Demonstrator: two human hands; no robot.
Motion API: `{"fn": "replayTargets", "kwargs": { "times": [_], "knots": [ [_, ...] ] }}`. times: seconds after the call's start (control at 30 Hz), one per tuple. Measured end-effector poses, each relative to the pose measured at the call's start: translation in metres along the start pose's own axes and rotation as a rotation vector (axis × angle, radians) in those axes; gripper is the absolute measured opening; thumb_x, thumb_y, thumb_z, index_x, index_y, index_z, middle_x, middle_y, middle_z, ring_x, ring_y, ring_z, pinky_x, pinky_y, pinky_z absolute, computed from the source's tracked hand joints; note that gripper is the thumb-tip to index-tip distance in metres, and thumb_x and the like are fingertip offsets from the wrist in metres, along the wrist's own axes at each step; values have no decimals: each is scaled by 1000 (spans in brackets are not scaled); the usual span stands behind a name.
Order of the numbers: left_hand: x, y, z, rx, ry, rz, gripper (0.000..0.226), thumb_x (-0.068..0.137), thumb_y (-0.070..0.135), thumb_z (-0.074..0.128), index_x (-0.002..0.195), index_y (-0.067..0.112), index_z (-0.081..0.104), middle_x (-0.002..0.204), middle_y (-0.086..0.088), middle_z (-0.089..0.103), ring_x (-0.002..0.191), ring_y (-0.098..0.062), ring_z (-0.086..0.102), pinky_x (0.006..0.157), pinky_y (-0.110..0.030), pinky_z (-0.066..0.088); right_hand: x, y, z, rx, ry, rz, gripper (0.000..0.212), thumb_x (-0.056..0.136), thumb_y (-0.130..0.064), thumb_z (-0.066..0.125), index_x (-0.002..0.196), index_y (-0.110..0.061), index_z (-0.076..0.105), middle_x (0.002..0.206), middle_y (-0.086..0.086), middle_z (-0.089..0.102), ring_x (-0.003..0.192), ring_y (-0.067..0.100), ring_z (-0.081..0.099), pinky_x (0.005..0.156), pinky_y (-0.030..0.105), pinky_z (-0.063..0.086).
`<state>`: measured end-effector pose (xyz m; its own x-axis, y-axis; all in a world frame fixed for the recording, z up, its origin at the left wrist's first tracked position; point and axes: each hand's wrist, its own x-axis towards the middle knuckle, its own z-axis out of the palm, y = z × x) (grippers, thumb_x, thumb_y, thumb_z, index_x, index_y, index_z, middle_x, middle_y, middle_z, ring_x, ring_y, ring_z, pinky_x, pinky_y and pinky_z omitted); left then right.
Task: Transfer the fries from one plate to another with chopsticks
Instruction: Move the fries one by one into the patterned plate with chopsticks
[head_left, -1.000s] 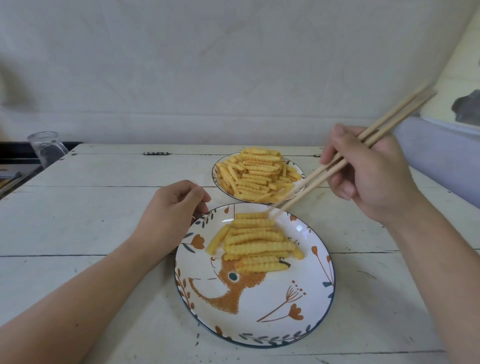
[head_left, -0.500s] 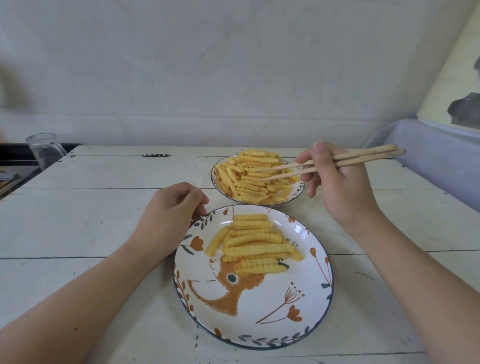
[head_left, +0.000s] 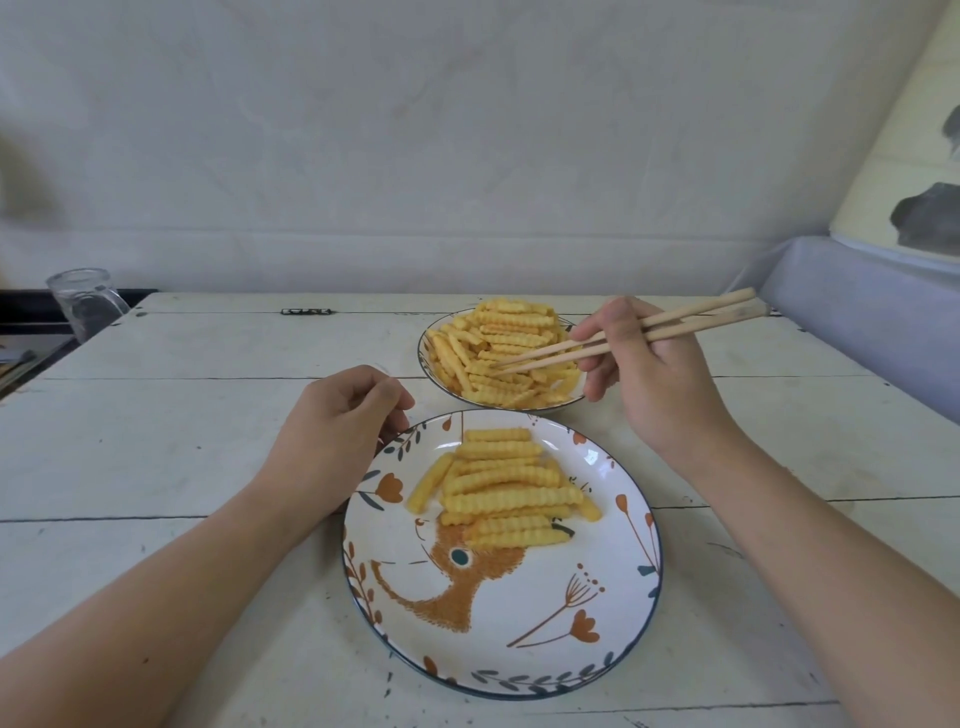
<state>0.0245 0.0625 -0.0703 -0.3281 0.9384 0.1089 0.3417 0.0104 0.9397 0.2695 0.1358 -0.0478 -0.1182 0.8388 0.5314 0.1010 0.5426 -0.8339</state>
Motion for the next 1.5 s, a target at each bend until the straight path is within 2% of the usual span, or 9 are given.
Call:
{"fn": "replayTargets", "kwargs": {
  "times": [0.1, 0.27, 0.43, 0.7, 0.9, 1.0, 1.1, 1.3, 1.5],
  "knots": [
    [0, 0, -1, 1, 0, -1, 30, 101, 22, 53, 81, 16, 74, 78, -6, 72, 69, -22, 64, 70, -41, 54, 2, -4, -2, 25, 39, -14, 47, 105, -38, 39, 82, -8, 67, 65, 0, 60, 50, 21, 55, 51, 30, 50],
    [1, 0, 0, -5, 2, -2, 29, 101, 20, 54, 80, 14, 73, 75, -5, 71, 68, -21, 62, 69, -40, 52, 8, -12, -15, 37, 104, -28, 45, 108, -33, 40, 80, -9, 66, 62, 9, 57, 46, 20, 51, 49, 30, 45],
    [2, -2, 0, -8, 0, -10, 29, 100, 21, 54, 79, 17, 74, 77, -5, 72, 68, -24, 62, 70, -41, 53, 5, -2, -8, -22, 18, -6, 35, 106, -29, 47, 87, -10, 69, 67, 15, 58, 51, 21, 53, 53, 35, 48],
    [2, -2, 0, 4, -2, -6, 29, 101, 21, 53, 81, 16, 74, 78, -5, 72, 70, -23, 63, 71, -41, 53, 1, 6, 2, 9, -59, 25, 36, 104, -37, 46, 88, -14, 70, 77, 23, 60, 55, 26, 58, 58, 43, 51],
    [2, -1, 0, -15, -5, -9, 29, 101, 20, 54, 80, 14, 74, 77, -6, 71, 69, -25, 62, 70, -42, 52, 3, 4, 5, 77, -23, 53, 44, 104, -37, 42, 87, -4, 67, 68, 8, 58, 52, 24, 54, 51, 35, 50],
    [2, -2, 0, -12, -3, -9, 29, 101, 20, 54, 80, 15, 74, 79, -7, 72, 69, -26, 62, 70, -42, 52, 7, -5, -3, 144, 88, 61, 49, 107, -33, 36, 80, -4, 64, 62, 11, 55, 46, 21, 51, 45, 30, 47],
    [1, -1, 0, -5, -2, -6, 29, 101, 20, 54, 81, 15, 74, 79, -5, 72, 69, -24, 62, 69, -40, 51, 12, -17, -17, 267, 124, 87, 56, 107, -40, 35, 73, -7, 64, 56, 12, 55, 41, 25, 47, 41, 28, 40],
    [2, -2, 0, -13, -1, -16, 29, 100, 19, 54, 79, 16, 74, 76, -4, 72, 68, -24, 62, 69, -41, 51, 10, -29, -22, 228, -11, 87, 55, 90, -56, 44, 61, -15, 68, 49, 13, 51, 34, 23, 40, 39, 24, 33],
    [1, 0, 1, -12, 2, -17, 28, 101, 18, 53, 82, 13, 74, 73, 0, 71, 69, -23, 63, 70, -41, 52, 5, -29, -14, 170, -95, 68, 51, 90, -54, 49, 67, -15, 71, 52, 14, 53, 34, 23, 40, 38, 23, 32]
  ]
}}
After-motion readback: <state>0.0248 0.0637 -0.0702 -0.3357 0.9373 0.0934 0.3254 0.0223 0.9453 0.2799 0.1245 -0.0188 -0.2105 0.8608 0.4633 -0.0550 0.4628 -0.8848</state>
